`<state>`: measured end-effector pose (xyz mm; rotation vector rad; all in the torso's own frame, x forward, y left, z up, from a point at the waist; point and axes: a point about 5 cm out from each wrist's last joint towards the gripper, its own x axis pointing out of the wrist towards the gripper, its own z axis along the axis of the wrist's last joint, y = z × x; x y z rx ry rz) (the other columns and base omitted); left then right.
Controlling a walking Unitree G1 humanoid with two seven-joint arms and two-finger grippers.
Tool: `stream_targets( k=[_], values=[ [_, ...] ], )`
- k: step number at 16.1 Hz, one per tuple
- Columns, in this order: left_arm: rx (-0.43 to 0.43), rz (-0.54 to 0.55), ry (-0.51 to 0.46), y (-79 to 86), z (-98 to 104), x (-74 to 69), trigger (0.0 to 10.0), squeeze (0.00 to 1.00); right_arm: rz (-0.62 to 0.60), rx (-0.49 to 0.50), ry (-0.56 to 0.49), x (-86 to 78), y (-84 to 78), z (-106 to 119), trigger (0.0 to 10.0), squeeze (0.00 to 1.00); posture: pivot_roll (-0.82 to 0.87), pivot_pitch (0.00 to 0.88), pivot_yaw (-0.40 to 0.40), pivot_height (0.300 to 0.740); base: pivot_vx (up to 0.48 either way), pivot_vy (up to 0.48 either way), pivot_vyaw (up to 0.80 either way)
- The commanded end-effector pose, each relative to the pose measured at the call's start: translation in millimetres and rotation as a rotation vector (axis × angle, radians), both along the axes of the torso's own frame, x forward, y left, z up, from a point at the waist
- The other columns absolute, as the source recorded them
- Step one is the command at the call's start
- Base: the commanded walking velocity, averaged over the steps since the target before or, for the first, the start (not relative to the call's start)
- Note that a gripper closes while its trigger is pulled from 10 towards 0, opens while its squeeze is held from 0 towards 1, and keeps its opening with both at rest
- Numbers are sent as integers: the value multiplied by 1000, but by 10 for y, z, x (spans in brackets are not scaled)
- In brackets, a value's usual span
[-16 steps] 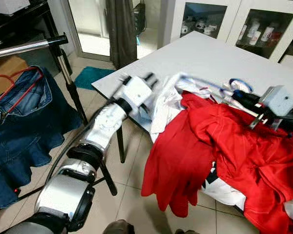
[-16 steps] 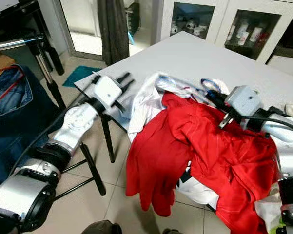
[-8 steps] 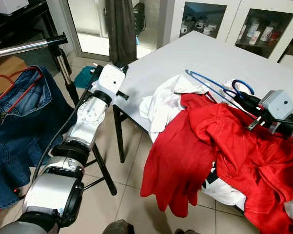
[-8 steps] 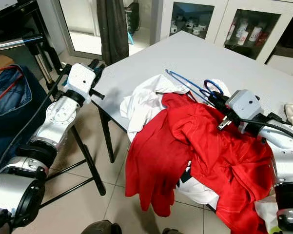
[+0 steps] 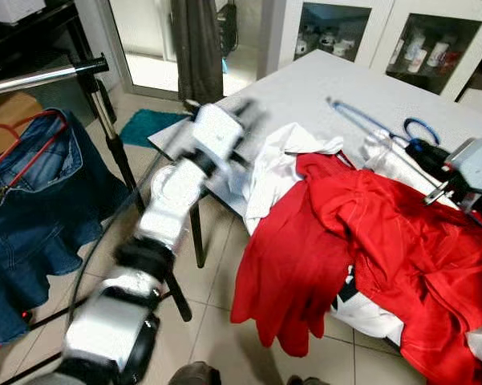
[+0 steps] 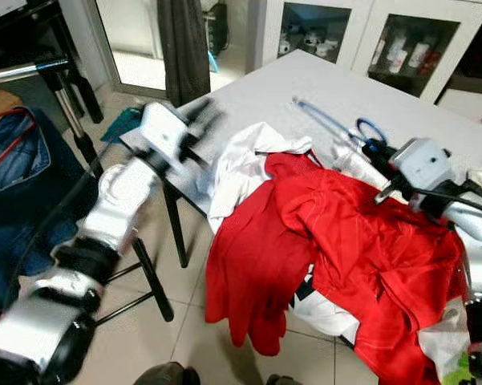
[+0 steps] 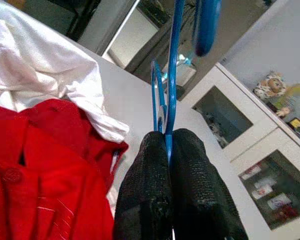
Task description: Hang hanger
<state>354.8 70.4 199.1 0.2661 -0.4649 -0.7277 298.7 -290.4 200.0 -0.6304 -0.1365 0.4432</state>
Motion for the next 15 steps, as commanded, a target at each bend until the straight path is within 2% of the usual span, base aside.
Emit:
stream_targets(
  k=[1,2,4,6,8,9,10,12,15],
  values=[
    [18,-70,-5,-45,7,-57,10000,1000,-14,2,-45,-19,-28,101,10000,0,52,27,33,740,0,0,0],
    [18,-68,2,-48,-19,-65,10000,1000,-31,23,-57,-20,-24,106,10000,0,52,28,32,740,0,0,0],
    [-18,-37,35,-21,-45,-54,10000,0,-78,59,-56,-26,-8,39,10000,0,52,28,32,740,0,0,0],
    [-40,-65,56,-94,-113,-144,10000,0,-323,-13,-98,2,-237,-20,10000,0,58,28,29,740,0,0,0],
    [-40,-72,63,-109,-142,-168,10000,0,-392,-61,-119,-7,-322,-13,10000,0,56,29,29,740,0,0,0],
    [-47,-76,79,-113,-177,-192,10000,0,-401,-180,-132,-63,-346,-29,10000,0,54,29,26,740,0,0,0],
    [-48,-77,81,-112,-182,-196,10000,0,-395,-190,-129,-78,-340,-39,10000,0,54,29,26,740,0,0,0],
    [-47,-66,99,-90,-206,-197,10000,0,-319,-271,-116,-193,-210,-140,10000,0,53,31,24,740,0,0,0],
    [-129,-11,205,10,-291,-101,10000,0,-254,-387,-200,-313,6,-212,10000,0,40,37,22,740,0,0,0]
  ],
)
